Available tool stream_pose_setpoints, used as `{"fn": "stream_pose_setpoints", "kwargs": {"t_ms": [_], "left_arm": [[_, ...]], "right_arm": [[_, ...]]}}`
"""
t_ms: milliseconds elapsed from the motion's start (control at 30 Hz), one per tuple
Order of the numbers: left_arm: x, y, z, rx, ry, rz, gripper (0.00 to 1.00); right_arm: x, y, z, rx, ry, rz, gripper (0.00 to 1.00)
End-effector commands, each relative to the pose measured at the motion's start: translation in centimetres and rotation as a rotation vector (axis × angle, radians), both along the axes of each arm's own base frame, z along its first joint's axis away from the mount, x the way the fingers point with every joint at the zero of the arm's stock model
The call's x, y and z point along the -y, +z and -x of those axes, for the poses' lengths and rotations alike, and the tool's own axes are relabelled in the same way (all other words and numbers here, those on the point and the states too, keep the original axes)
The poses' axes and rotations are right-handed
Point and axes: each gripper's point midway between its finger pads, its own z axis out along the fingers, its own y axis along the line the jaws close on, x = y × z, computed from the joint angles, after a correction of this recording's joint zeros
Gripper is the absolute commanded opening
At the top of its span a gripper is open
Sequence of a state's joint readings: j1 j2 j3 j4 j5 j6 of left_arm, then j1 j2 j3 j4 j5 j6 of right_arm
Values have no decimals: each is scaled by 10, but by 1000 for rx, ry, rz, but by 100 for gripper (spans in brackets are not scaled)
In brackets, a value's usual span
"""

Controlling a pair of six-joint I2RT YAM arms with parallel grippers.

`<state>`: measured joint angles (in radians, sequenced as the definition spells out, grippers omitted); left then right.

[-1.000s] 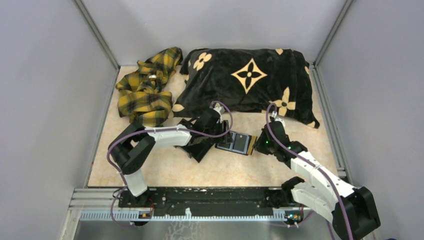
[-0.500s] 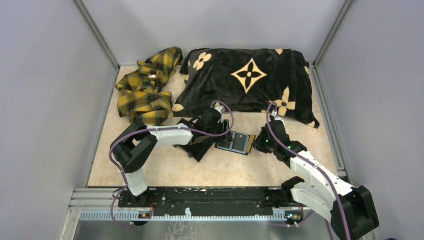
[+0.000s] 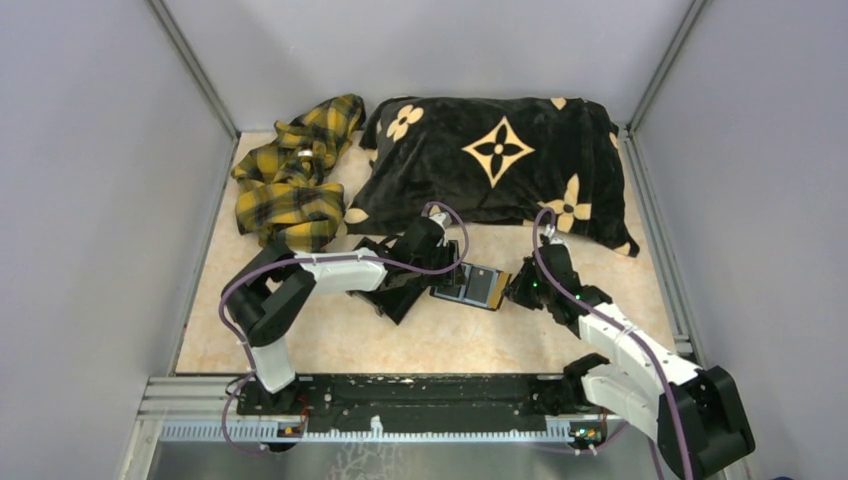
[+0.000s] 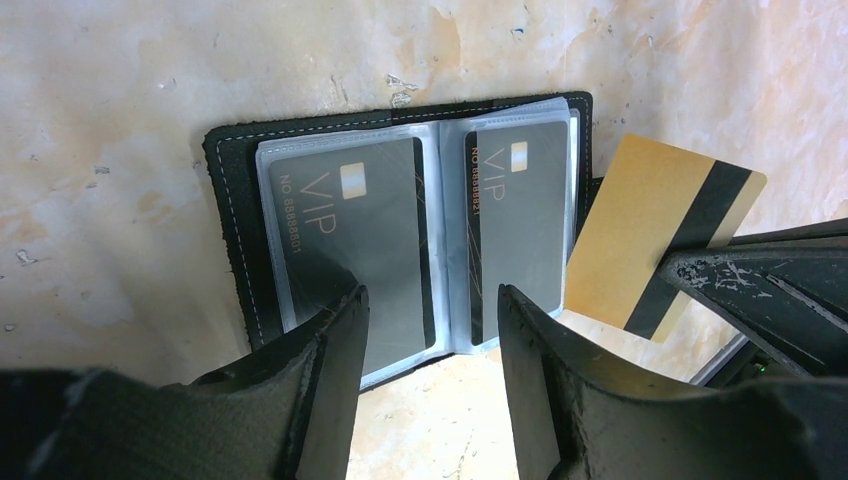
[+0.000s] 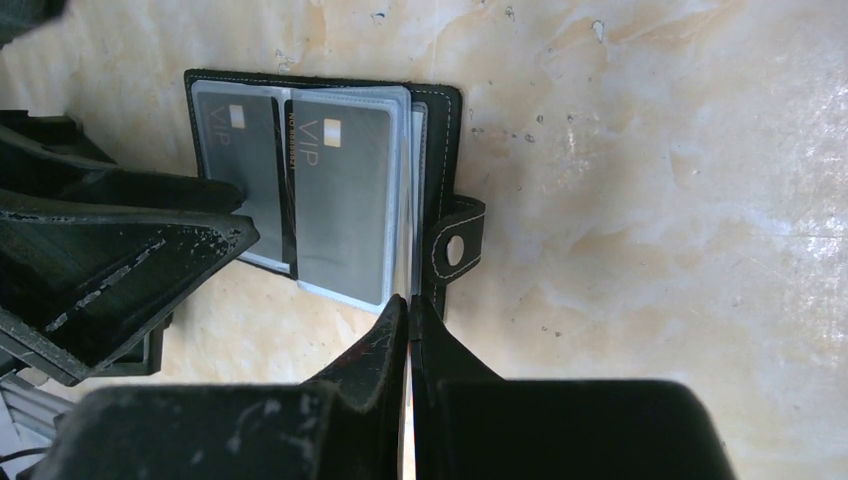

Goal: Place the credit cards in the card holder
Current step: Turn over the card slot in the card holder.

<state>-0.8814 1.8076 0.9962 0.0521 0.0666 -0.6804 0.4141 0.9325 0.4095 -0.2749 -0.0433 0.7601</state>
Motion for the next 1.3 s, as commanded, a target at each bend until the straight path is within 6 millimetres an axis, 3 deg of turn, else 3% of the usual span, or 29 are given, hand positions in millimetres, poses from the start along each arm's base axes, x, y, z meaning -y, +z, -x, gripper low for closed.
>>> {"fn": "stream_pose_setpoints", "kwargs": {"t_ms": [0, 233, 567, 933, 1100, 1267], "left_arm": [[-12, -26, 10, -44, 6, -77, 58], [-18, -36, 14, -60, 14, -91, 57], [-10, -46, 23, -92, -9, -85, 51], [-7, -51, 32, -121, -12, -73, 39], [-16, -36, 29, -102, 55, -73, 34], [-19, -6, 22, -52, 94, -46, 35]], "right_arm": [[-1, 0, -8, 28, -8, -24, 0], [-5, -6, -7, 47, -9, -106, 0], [-14, 30, -18, 205, 20, -191, 0], [-24, 31, -20, 221, 50, -248, 0], [-30, 43, -26, 247, 74, -269, 0], [-35, 52, -31, 269, 92, -287, 0]]}}
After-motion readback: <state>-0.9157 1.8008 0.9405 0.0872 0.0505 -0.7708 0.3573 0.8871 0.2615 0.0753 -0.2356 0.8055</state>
